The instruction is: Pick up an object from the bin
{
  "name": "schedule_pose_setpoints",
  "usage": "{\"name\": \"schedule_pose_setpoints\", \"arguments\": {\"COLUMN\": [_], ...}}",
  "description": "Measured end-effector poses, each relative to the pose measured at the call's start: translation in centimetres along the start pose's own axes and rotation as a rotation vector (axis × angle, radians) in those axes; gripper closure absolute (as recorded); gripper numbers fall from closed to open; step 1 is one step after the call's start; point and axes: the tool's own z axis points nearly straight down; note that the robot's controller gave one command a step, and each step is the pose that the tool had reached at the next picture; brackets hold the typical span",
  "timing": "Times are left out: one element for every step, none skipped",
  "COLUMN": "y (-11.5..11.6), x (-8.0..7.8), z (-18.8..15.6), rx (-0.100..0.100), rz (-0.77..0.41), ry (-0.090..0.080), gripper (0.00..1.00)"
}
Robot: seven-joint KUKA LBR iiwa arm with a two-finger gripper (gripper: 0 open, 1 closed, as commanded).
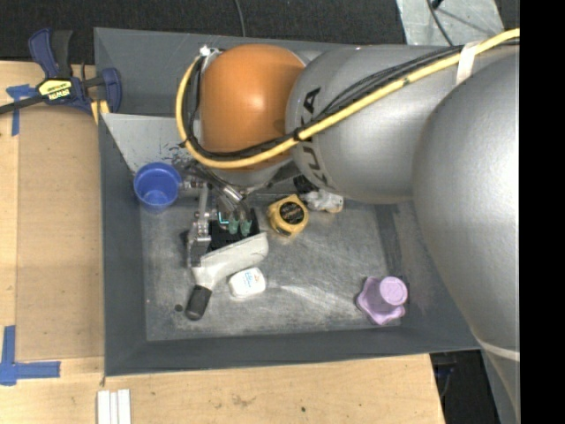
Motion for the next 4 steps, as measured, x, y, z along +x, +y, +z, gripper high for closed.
{"name": "schedule_pose_setpoints", "arguments": {"y": [-0.1,-2.6,-8.2,-8.7], "x": [-0.2,-0.1,-0.4,-1.3], "z": [-0.5,3.3,3.4,3.2], "rx": [-0.002,-0.003,0.0,-0.001], "rz": [0.003,-0.109,-0.321,-0.114], "ry": [-0.008,-0.012,-0.005,-0.01], "gripper": [0.0,0.0,0.0,0.0]}}
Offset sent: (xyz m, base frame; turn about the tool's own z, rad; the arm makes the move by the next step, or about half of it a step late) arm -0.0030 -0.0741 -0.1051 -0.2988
